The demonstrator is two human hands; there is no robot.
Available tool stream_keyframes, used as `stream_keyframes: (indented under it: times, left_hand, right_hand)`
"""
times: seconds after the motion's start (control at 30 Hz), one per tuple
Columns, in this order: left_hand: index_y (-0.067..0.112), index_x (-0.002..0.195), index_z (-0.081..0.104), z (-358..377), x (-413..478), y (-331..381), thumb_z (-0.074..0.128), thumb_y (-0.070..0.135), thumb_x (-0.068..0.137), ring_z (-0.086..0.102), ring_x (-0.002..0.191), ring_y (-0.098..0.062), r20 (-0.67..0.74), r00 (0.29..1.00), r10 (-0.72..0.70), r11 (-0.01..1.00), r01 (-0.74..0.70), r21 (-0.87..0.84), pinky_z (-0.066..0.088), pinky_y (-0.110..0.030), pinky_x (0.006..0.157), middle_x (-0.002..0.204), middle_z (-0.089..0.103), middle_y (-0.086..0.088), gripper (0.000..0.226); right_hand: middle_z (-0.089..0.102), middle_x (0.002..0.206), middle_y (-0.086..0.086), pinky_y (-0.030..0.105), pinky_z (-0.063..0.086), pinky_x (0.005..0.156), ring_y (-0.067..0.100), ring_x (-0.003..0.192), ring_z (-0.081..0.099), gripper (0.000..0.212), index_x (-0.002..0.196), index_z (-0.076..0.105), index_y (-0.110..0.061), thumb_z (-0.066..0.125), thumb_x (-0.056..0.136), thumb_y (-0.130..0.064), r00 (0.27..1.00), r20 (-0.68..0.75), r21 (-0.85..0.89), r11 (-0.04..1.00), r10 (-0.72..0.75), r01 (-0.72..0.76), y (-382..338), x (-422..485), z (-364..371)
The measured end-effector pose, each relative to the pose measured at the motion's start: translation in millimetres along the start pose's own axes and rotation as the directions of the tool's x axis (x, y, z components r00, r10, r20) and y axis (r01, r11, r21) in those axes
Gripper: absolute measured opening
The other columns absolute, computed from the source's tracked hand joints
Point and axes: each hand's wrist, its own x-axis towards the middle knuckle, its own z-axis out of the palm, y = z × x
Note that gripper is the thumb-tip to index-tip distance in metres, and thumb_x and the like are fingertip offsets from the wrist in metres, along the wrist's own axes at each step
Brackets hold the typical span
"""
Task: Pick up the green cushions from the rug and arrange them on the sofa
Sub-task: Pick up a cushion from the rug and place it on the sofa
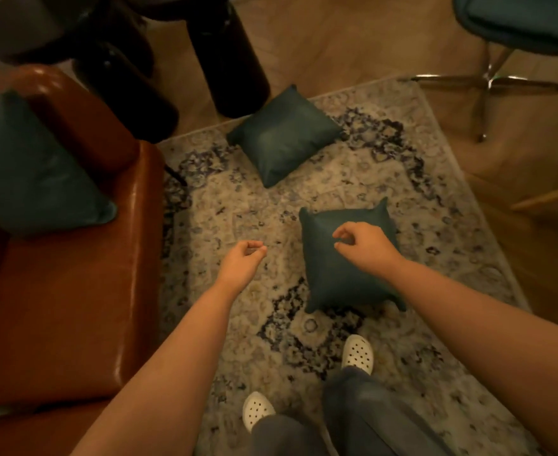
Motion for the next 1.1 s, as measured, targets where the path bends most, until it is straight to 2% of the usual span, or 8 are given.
stream_keyframes:
  times: [0.13, 0.37, 0.5, 0.6, 0.7, 0.83, 1.0, 1.1]
  left_hand:
    - [0.02, 0.116, 0.053, 44.2, 36.5, 17.5, 0.054, 0.036, 0.093, 0.054, 0.09, -0.011, 0.074, 0.995, -0.062, 0.998, 0.059, 0.033, 0.041, -0.026, 0.067, 0.121, 0.057, -0.003, 0.028]
    - [0.018, 0.142, 0.037, 97.9, 120.0, 14.7, 0.058, 0.04, 0.09, 0.051, 0.121, -0.026, 0.146, 0.981, -0.126, 0.983, 0.103, 0.155, 0.043, -0.037, 0.098, 0.139, 0.049, -0.011, 0.06]
    - [0.02, 0.147, 0.028, 131.7, 175.7, 9.7, 0.06, 0.041, 0.089, 0.044, 0.129, -0.028, 0.214, 0.971, -0.102, 0.982, 0.064, 0.179, 0.04, -0.04, 0.102, 0.148, 0.039, -0.012, 0.07]
    - [0.021, 0.149, 0.022, 158.6, 221.2, 1.2, 0.061, 0.044, 0.087, 0.043, 0.131, -0.028, 0.268, 0.956, -0.121, 0.973, 0.06, 0.225, 0.04, -0.042, 0.105, 0.15, 0.035, -0.013, 0.077]
    - [0.021, 0.15, 0.018, 183.3, 265.9, -13.3, 0.062, 0.047, 0.085, 0.044, 0.13, -0.03, 0.311, 0.937, -0.157, 0.951, 0.059, 0.304, 0.044, -0.038, 0.098, 0.15, 0.036, -0.013, 0.082]
    - [0.022, 0.151, 0.015, 214.6, 323.8, -46.7, 0.064, 0.049, 0.083, 0.037, 0.135, -0.03, 0.345, 0.916, -0.205, 0.932, 0.075, 0.354, 0.037, -0.045, 0.107, 0.152, 0.033, -0.009, 0.088]
    - [0.016, 0.148, 0.025, 249.8, 372.8, -84.4, 0.064, 0.056, 0.078, 0.038, 0.135, -0.028, 0.329, 0.917, -0.228, 0.951, 0.137, 0.277, 0.035, -0.042, 0.108, 0.151, 0.035, -0.004, 0.089]
    - [0.018, 0.148, 0.026, 272.5, 395.9, -99.7, 0.056, 0.068, 0.075, 0.036, 0.137, -0.027, 0.352, 0.894, -0.278, 0.948, 0.196, 0.252, 0.033, -0.046, 0.111, 0.152, 0.033, -0.003, 0.094]
  right_hand:
    - [0.059, 0.125, 0.008, 0.025, 0.04, 0.086, 0.022, 0.113, 0.056, 0.036, 0.123, 0.059, -0.017, 0.063, 0.089, -0.028, 0.996, -0.019, -0.016, 0.996, 0.083, -0.083, 50.1, 34.6, -18.5]
    - [0.044, 0.139, 0.013, 0.034, 0.036, 0.101, 0.028, 0.126, 0.044, 0.053, 0.137, 0.045, -0.017, 0.061, 0.09, -0.035, 0.979, -0.031, 0.03, 0.98, 0.199, -0.199, 112.8, 98.9, -12.8]
    - [0.036, 0.145, 0.014, 0.037, 0.035, 0.104, 0.03, 0.131, 0.038, 0.062, 0.143, 0.036, -0.018, 0.061, 0.09, -0.039, 0.956, 0.012, 0.064, 0.954, 0.292, -0.292, 153.3, 134.0, 14.4]
    - [0.029, 0.148, 0.015, 0.041, 0.033, 0.108, 0.033, 0.135, 0.032, 0.074, 0.146, 0.029, -0.019, 0.063, 0.087, -0.045, 0.92, 0.044, 0.092, 0.915, 0.39, -0.393, 187.6, 160.4, 39.2]
    - [0.024, 0.15, 0.016, 0.047, 0.032, 0.111, 0.038, 0.136, 0.029, 0.085, 0.149, 0.021, -0.02, 0.063, 0.083, -0.052, 0.875, 0.069, 0.092, 0.87, 0.48, -0.485, 224.4, 186.2, 61.5]
    - [0.015, 0.155, 0.015, 0.051, 0.028, 0.113, 0.039, 0.14, 0.022, 0.093, 0.151, 0.013, -0.025, 0.062, 0.08, -0.059, 0.809, 0.063, 0.137, 0.798, 0.584, -0.587, 277.1, 215.2, 96.3]
    - [0.012, 0.158, 0.014, 0.051, 0.025, 0.114, 0.039, 0.142, 0.02, 0.101, 0.152, 0.004, -0.028, 0.054, 0.077, -0.072, 0.74, 0.072, 0.224, 0.712, 0.669, -0.666, 335.4, 243.6, 124.6]
    - [0.015, 0.159, 0.01, 0.051, 0.026, 0.114, 0.037, 0.14, 0.026, 0.118, 0.152, 0.0, -0.031, 0.051, 0.061, -0.086, 0.702, 0.083, 0.359, 0.636, 0.707, -0.683, 365.1, 256.9, 133.4]
